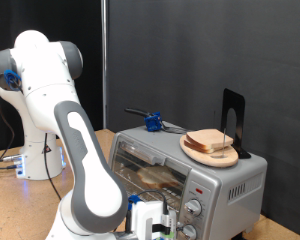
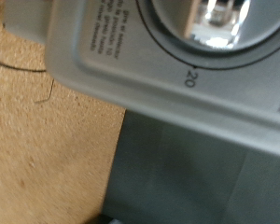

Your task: Make a piece of toast with the oven

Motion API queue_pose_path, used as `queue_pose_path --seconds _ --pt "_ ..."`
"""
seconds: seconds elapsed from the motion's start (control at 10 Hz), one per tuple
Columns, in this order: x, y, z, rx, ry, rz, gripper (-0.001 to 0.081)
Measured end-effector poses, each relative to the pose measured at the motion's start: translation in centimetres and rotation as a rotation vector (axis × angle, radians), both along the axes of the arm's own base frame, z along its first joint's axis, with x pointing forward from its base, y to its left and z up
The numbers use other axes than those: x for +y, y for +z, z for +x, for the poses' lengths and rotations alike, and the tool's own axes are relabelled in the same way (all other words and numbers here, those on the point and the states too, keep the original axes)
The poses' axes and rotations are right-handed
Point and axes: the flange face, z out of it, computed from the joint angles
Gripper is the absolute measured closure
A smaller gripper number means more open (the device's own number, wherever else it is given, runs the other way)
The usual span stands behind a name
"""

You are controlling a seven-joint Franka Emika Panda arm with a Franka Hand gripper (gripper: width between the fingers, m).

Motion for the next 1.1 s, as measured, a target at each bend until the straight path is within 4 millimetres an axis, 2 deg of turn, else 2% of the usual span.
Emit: queue_pose_path --seconds 0.1,0.2,0.5,1.0,1.1 --pt "0.30 0.02 -0.03 0.095 -0.015 0.021 0.0022" --pt "0.60 0.11 -0.06 0.147 -0.020 0.034 0.0004" --pt "1.13 0.19 -0.22 0.183 -0.019 0.043 -0.0002" --pt "1.28 0.11 -0.09 0.123 -0.024 0.017 -0.0003" --pt "1.29 0.27 -0.06 0.121 -0.022 0.020 0.0133"
